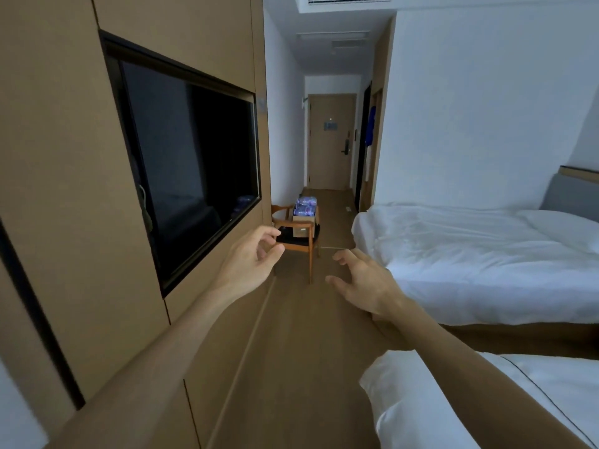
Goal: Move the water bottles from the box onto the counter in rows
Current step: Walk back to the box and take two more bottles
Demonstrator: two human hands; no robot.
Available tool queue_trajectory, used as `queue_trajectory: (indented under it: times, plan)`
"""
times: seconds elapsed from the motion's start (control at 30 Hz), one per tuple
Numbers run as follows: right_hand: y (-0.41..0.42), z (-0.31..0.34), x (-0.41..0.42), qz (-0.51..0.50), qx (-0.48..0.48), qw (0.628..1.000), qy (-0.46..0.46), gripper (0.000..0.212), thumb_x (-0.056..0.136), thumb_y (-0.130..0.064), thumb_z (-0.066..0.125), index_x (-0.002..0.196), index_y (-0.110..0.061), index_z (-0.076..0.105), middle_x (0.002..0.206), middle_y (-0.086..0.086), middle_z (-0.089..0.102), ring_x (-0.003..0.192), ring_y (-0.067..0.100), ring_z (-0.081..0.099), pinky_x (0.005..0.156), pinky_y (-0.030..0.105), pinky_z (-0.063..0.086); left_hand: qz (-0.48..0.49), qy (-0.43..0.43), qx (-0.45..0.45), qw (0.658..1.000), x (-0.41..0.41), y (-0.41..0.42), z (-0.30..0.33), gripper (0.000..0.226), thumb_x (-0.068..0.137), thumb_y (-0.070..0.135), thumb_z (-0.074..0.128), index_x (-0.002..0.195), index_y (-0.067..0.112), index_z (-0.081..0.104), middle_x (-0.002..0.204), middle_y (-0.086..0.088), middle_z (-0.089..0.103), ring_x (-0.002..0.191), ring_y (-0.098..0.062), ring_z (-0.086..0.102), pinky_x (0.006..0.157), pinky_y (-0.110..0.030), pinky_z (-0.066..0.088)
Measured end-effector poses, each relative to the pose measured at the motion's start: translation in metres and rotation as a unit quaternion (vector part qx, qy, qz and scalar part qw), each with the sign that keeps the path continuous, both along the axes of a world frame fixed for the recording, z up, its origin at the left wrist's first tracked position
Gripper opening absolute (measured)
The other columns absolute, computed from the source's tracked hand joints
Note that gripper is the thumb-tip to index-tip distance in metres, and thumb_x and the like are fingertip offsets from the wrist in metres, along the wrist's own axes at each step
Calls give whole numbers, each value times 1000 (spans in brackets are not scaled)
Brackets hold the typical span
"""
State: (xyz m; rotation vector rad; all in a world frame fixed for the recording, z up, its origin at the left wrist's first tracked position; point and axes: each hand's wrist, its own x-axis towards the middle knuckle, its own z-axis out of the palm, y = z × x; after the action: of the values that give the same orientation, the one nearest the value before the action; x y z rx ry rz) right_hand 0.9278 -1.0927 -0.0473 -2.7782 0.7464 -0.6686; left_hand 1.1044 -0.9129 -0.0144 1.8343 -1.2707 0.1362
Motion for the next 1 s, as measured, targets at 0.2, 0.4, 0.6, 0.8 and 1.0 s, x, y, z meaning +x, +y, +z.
queue_trajectory:
  times: [0.2, 0.4, 0.6, 0.8, 1.0]
  plan:
    - [-93, -11, 86, 1, -6, 1000, 6, 50, 89, -56, 54, 131, -32, 43, 130, -6, 52, 120, 17, 51, 98, 45, 48, -7, 7, -3, 1000, 91, -90, -12, 29, 94, 43, 53, 122, 38, 51, 109, 22, 55, 96, 2, 56, 84, -28, 51]
    - [-192, -17, 183, -27, -20, 999, 14, 43, 89, -55, 53, 125, -34, 44, 124, -6, 53, 113, 19, 54, 91, 43, 50, -30, 2, -8, 1000, 199, -200, -19, 25, 93, 46, 52, 118, 43, 51, 106, 23, 56, 88, 5, 55, 76, -21, 47]
    - [-285, -13, 262, -63, -16, 998, 19, 47, 91, -55, 52, 130, -30, 44, 129, -7, 51, 117, 19, 53, 95, 39, 47, -49, 0, -6, 999, 292, -305, -10, 24, 92, 46, 52, 115, 40, 53, 102, 20, 58, 85, 2, 58, 71, -19, 46]
    - [-381, -20, 323, -86, -18, 996, 12, 48, 91, -56, 52, 129, -27, 45, 124, -5, 52, 110, 19, 55, 89, 37, 47, -68, -4, -8, 998, 362, -408, -17, 24, 94, 40, 53, 117, 35, 53, 104, 15, 57, 83, -3, 58, 71, -14, 42]
    - [-498, -37, 384, -84, -8, 996, 6, 55, 90, -58, 50, 134, -25, 43, 126, -4, 52, 112, 20, 54, 90, 38, 49, -76, 5, -4, 997, 413, -525, -31, 27, 93, 42, 54, 120, 37, 51, 102, 16, 57, 83, -4, 57, 67, -11, 42]
